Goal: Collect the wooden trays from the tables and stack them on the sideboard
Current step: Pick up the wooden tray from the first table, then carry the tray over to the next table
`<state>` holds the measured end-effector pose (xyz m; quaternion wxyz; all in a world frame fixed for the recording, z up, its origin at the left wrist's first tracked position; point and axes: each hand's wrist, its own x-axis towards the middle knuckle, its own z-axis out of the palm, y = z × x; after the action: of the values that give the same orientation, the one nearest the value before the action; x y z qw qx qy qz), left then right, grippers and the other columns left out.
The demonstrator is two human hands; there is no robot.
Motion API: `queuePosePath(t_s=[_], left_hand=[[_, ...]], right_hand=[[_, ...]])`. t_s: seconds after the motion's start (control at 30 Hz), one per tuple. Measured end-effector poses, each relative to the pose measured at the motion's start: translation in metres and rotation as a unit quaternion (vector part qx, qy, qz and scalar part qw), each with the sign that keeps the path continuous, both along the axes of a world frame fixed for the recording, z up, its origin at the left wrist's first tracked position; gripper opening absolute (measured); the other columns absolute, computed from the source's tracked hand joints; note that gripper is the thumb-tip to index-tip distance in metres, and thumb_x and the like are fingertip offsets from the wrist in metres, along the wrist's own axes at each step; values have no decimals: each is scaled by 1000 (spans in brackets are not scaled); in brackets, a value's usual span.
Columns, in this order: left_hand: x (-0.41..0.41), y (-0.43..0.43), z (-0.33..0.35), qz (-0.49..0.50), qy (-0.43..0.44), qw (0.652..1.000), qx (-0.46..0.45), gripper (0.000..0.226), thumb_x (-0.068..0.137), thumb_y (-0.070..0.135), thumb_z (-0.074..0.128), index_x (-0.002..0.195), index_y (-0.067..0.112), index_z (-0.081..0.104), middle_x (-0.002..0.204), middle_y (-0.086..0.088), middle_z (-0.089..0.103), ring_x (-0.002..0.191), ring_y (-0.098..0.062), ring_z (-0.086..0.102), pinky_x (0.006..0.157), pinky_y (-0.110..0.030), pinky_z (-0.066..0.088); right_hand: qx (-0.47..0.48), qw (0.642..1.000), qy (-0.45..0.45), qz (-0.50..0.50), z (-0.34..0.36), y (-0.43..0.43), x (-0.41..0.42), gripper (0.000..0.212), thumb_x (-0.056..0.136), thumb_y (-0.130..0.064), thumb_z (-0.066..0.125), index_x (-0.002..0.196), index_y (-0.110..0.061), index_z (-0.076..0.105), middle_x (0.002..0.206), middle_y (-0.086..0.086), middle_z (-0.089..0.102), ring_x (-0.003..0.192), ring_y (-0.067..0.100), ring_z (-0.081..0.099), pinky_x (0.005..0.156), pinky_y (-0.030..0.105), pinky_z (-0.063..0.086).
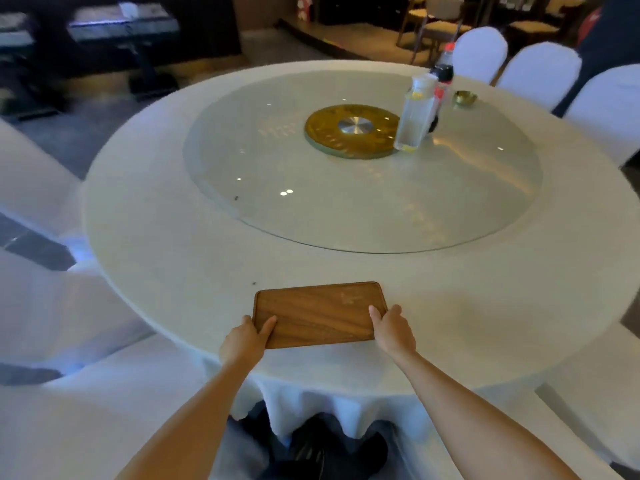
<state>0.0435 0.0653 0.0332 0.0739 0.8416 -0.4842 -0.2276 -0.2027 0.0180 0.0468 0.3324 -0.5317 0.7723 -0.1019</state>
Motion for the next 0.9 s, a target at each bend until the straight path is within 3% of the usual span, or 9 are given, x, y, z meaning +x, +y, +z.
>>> queuePosePath(t_s=[0.17, 0.3, 0.4, 0.53, 0.6, 0.7, 0.9], left_hand=[[23, 66, 3, 130, 73, 987, -66, 46, 88, 57, 39, 75, 13, 39, 72, -7, 55, 76, -31, 59, 62, -35, 42], [43, 127, 13, 245, 113, 955, -124, 43, 88, 49, 49, 72, 10, 41, 82, -18, 62, 81, -36, 60, 71, -41, 47], [57, 178, 28, 307, 106, 935, -143, 43, 88, 49, 49, 64, 15, 36, 65, -4, 51, 62, -24, 51, 55, -33, 39], [74, 241, 50, 374, 68, 910, -168, 44, 89, 47, 48, 61, 17, 33, 61, -1, 43, 55, -14, 41, 48, -25, 28], [80, 271, 62, 388, 34, 908, -156, 44, 90, 49, 43, 63, 16, 34, 63, 0, 44, 55, -12, 41, 48, -24, 27], [91, 316, 73, 413, -21, 902, -122, 47, 90, 55, 38, 79, 10, 43, 77, -5, 52, 69, -22, 48, 62, -31, 37], [124, 408, 79, 492, -46, 858, -138, 55, 88, 59, 38, 99, 6, 49, 105, -16, 64, 95, -35, 59, 69, -36, 39]], right_hand=[[-50, 993, 4, 105, 16, 23, 32, 51, 96, -45, 33, 119, 0, 38, 117, 21, 60, 106, 38, 59, 79, 40, 48], [-69, 979, -4, 191, 25, 51, 68, 53, 95, -47, 33, 120, 1, 39, 118, 23, 59, 108, 39, 58, 83, 42, 46], [-68, 966, -27, 250, 33, 77, 97, 52, 95, -47, 32, 117, 0, 40, 118, 22, 59, 107, 39, 57, 80, 41, 45], [-84, 941, -45, 326, 47, 111, 141, 52, 95, -48, 31, 116, 0, 40, 115, 20, 61, 103, 38, 59, 75, 39, 46], [-90, 928, -54, 356, 55, 131, 162, 53, 95, -47, 31, 117, 0, 40, 117, 21, 61, 104, 38, 59, 79, 42, 47], [-94, 912, -68, 394, 64, 159, 190, 54, 95, -47, 32, 119, 1, 39, 121, 22, 59, 108, 40, 57, 83, 43, 47], [-109, 875, -83, 463, 74, 231, 255, 56, 95, -47, 31, 125, 0, 38, 127, 21, 56, 114, 38, 54, 87, 42, 45]])
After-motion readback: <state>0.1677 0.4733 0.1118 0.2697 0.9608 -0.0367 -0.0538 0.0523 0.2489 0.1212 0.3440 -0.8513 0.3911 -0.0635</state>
